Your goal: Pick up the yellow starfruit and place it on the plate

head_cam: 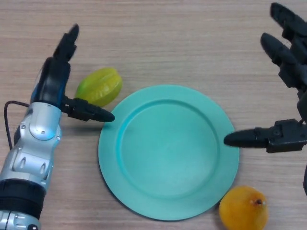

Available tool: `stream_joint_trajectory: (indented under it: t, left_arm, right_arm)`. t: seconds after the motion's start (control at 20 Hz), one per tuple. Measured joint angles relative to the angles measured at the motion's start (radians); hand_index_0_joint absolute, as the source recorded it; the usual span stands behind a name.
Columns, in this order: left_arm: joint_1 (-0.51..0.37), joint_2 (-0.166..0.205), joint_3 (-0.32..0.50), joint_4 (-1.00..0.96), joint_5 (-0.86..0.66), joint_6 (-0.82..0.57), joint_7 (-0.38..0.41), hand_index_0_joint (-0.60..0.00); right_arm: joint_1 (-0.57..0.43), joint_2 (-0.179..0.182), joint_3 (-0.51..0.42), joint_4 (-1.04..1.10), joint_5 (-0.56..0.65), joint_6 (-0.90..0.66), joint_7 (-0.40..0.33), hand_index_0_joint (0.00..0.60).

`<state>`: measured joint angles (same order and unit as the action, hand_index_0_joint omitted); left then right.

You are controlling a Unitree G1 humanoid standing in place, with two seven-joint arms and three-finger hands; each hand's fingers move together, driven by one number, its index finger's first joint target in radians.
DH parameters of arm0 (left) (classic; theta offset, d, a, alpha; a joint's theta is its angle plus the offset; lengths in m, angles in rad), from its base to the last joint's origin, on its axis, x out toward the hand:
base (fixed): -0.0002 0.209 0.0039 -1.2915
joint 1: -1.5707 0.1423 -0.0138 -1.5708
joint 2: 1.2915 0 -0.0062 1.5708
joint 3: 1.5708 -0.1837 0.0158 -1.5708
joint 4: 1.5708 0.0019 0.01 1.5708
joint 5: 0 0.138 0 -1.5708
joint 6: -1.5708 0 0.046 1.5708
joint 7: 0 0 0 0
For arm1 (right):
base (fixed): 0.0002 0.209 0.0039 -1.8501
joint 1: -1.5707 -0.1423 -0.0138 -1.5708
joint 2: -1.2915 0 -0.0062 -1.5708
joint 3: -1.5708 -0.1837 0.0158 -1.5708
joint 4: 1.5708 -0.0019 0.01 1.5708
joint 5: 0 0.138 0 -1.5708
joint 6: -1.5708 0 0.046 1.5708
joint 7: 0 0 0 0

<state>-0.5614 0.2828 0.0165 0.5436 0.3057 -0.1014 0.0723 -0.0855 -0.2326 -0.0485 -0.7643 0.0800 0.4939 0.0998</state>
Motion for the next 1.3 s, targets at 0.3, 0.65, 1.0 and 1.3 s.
stream_joint_trajectory:
  t: [0.3,0.65,1.0,1.3]
  left_arm:
    - [-0.076,-0.015,-0.024,0.186,0.039,-0.074,0.062,-0.600]
    - [-0.075,-0.009,-0.033,0.180,0.152,-0.116,0.090,-0.600]
    - [0.034,-0.003,-0.034,-0.186,0.178,-0.009,0.068,-0.600]
    - [0.261,-0.057,-0.083,-0.712,0.068,0.160,-0.178,-0.600]
  right_arm:
    - [0.008,-0.007,-0.018,-0.031,0.001,0.011,0.000,0.450]
    - [0.010,-0.007,-0.019,-0.037,0.003,0.020,0.000,0.000]
    - [0.009,-0.008,-0.027,-0.045,0.003,0.023,-0.001,0.100]
    - [0.002,-0.012,-0.018,-0.043,0.000,0.031,-0.001,0.150]
